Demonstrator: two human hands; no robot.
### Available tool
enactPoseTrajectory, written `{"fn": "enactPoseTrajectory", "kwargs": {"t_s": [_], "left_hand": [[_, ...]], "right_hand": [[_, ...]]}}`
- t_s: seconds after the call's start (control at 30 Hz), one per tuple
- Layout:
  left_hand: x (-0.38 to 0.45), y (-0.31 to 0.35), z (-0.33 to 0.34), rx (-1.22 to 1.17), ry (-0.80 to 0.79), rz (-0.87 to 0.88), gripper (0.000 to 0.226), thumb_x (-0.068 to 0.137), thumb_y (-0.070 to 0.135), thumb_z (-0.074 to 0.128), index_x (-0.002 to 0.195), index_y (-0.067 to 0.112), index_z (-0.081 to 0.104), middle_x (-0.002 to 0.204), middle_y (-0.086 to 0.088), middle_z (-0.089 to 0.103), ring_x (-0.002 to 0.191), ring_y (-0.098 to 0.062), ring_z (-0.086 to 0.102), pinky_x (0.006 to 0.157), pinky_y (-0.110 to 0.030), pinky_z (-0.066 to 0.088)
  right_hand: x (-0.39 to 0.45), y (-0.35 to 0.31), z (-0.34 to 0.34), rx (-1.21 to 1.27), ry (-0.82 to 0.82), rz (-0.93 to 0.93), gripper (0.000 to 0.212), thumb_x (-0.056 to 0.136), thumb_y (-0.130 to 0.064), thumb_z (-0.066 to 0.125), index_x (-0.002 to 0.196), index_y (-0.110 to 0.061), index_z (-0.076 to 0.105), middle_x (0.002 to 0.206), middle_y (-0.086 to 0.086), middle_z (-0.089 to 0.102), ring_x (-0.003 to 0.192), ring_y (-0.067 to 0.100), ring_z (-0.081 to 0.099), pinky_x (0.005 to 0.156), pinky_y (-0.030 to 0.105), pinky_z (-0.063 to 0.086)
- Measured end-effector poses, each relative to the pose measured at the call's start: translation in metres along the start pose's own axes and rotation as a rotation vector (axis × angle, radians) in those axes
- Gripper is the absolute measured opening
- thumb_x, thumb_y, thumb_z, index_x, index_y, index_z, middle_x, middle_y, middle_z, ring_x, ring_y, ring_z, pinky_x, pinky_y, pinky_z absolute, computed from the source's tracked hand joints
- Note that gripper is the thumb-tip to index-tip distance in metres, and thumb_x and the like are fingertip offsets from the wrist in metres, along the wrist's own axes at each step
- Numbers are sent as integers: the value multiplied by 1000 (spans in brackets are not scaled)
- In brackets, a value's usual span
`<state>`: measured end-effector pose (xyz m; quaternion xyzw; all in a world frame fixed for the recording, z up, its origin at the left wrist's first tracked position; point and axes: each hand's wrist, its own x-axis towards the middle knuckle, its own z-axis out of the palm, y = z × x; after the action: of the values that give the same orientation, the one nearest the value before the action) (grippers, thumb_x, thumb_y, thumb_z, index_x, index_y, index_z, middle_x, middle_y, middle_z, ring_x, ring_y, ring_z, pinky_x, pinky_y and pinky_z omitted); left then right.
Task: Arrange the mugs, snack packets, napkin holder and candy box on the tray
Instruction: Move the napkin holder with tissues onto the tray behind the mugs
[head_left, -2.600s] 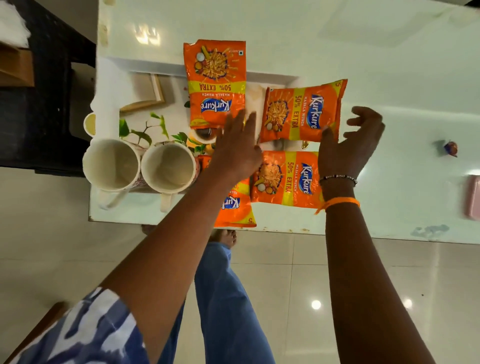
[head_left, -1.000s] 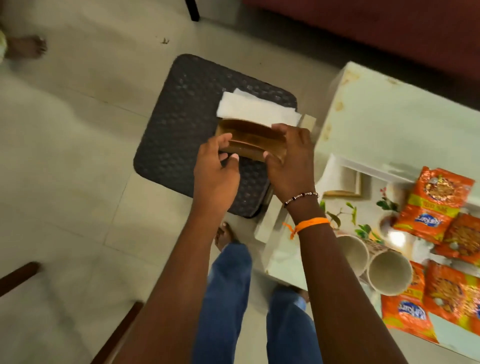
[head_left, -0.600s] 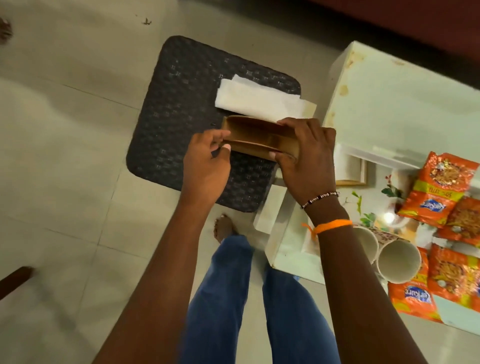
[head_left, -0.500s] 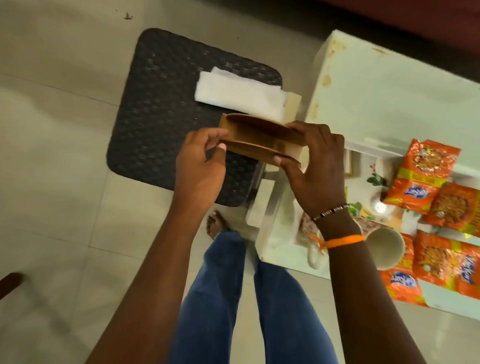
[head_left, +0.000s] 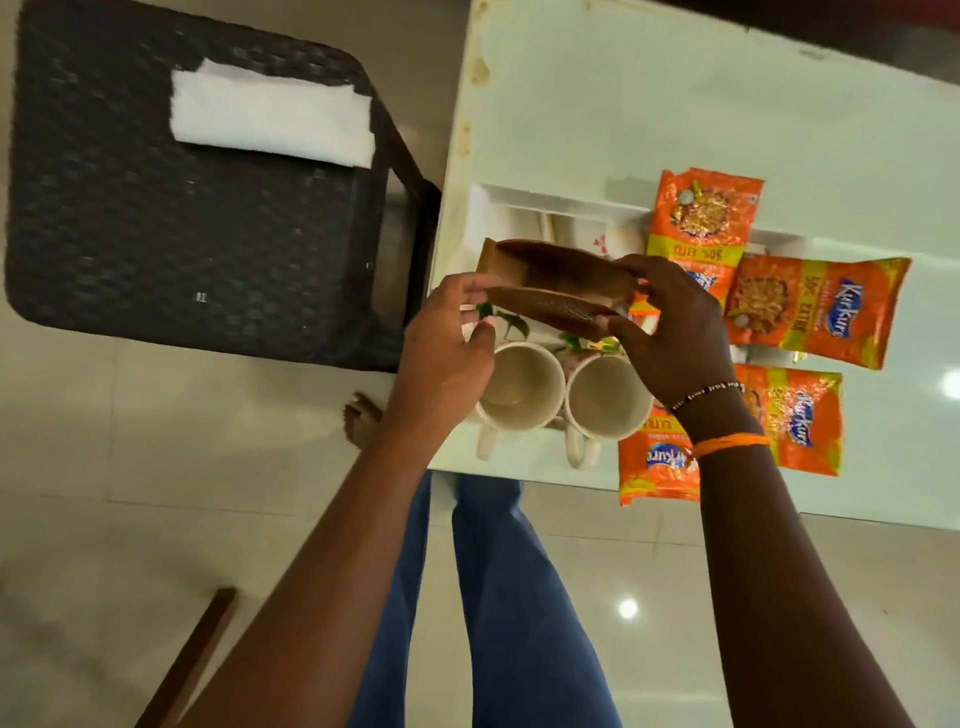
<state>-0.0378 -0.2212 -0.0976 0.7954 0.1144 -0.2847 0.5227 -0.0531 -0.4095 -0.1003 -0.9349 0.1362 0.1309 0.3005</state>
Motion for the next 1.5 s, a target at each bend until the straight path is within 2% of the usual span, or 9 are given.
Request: {"fn": "enactPoseTrajectory", "kwargs": {"t_s": [0.13, 0.33, 0.53, 0.73, 0.9, 1.13, 1.3, 1.4, 1.5], "left_hand": [[3, -5, 22, 90, -22, -107, 31, 92, 14, 48, 121, 22, 52, 128, 0, 56, 115, -16, 53, 89, -27, 42], [10, -16, 30, 138, -12, -150, 27, 94, 22, 46, 118, 21, 57, 117, 2, 60, 97, -7, 48, 78, -22, 36], [16, -20, 24, 145, -41, -155, 26, 94, 23, 46, 117, 22, 58, 102, 10, 54, 94, -6, 48, 65, -10, 32], [21, -23, -1, 49, -27, -154, 27, 94, 19, 45, 117, 21, 59, 103, 13, 54, 85, 5, 50, 68, -6, 34], [30, -33, -47, -98, 103, -155, 27, 92, 16, 47, 116, 19, 60, 107, 10, 59, 92, 2, 53, 74, -5, 39], [64, -32, -117, -170, 206, -221, 25, 92, 16, 48, 114, 21, 61, 119, 3, 63, 110, -10, 56, 97, -23, 42], [80, -39, -155, -162, 201, -196, 22, 92, 18, 48, 107, 27, 62, 108, 11, 61, 104, -5, 56, 78, -11, 39], [82, -49, -166, -195, 204, -223, 19, 92, 18, 47, 100, 29, 61, 109, 10, 61, 107, -9, 57, 95, -23, 43], [79, -53, -168, -301, 229, -284, 19, 92, 16, 48, 93, 30, 61, 110, 6, 62, 105, -9, 60, 104, -32, 42]], "right_hand": [[3, 19, 1, -75, -53, -23, 50, 69, -14, 73, 117, -16, 57, 120, 9, 63, 108, 31, 57, 90, 38, 46], [4, 26, 8, -102, -67, -23, 48, 67, -18, 75, 113, -22, 60, 118, 6, 63, 108, 30, 52, 82, 26, 37], [10, 19, 7, -97, -157, -8, 46, 67, -18, 77, 111, -17, 62, 116, 9, 63, 107, 32, 53, 89, 28, 36], [21, -7, 7, 8, -150, 13, 29, 79, -19, 67, 107, -15, 65, 117, 8, 64, 110, 30, 54, 97, 29, 37], [47, -73, 41, 292, -151, 8, 19, 84, -7, 58, 100, -9, 67, 103, 4, 67, 85, 11, 57, 69, -1, 37], [105, -151, 120, 537, -136, 254, 31, 84, -14, 59, 114, -5, 54, 93, 8, 57, 88, 19, 52, 93, 41, 46], [149, -175, 154, 602, -109, 450, 27, 79, -34, 65, 90, -13, 51, 90, 9, 52, 84, 23, 48, 74, 33, 38], [152, -181, 155, 602, -45, 459, 29, 76, -29, 69, 59, -15, 50, 76, 7, 51, 77, 21, 48, 69, 28, 37], [138, -180, 140, 726, -21, 464, 33, 77, -15, 66, 52, -16, 44, 72, 9, 48, 76, 22, 47, 69, 34, 41]]}}
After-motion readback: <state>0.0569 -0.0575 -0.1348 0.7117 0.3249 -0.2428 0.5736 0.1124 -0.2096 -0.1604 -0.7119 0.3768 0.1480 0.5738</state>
